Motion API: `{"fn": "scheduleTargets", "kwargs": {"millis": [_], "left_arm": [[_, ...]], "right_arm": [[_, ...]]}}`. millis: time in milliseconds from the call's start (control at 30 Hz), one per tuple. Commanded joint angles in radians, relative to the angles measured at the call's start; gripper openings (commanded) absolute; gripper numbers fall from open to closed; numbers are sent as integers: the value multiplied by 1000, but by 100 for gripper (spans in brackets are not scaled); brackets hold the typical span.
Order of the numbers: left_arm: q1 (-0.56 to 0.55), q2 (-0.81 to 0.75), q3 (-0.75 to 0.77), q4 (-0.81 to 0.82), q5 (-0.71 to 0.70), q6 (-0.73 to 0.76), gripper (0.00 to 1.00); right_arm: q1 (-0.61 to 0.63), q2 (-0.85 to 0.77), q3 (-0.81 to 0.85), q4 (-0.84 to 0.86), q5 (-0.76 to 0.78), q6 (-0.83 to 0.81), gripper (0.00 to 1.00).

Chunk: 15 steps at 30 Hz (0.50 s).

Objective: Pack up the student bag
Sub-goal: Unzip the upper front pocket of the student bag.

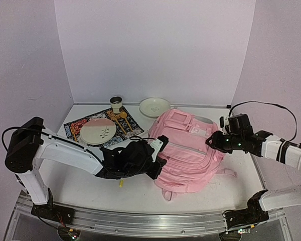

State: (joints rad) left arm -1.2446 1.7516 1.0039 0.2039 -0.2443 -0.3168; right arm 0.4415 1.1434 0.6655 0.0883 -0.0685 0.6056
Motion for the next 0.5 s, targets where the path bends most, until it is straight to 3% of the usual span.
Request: {"fn": "scheduleTargets", "kwargs": {"millis": [0,467], "left_arm": [[-15,67,124,-14,160,7,0],[-40,193,346,3,305,4,0]], "right_arm": [[-7,-87,-36,24,-15,45,40],[46,-194,-121,-27,3,138,63]]}}
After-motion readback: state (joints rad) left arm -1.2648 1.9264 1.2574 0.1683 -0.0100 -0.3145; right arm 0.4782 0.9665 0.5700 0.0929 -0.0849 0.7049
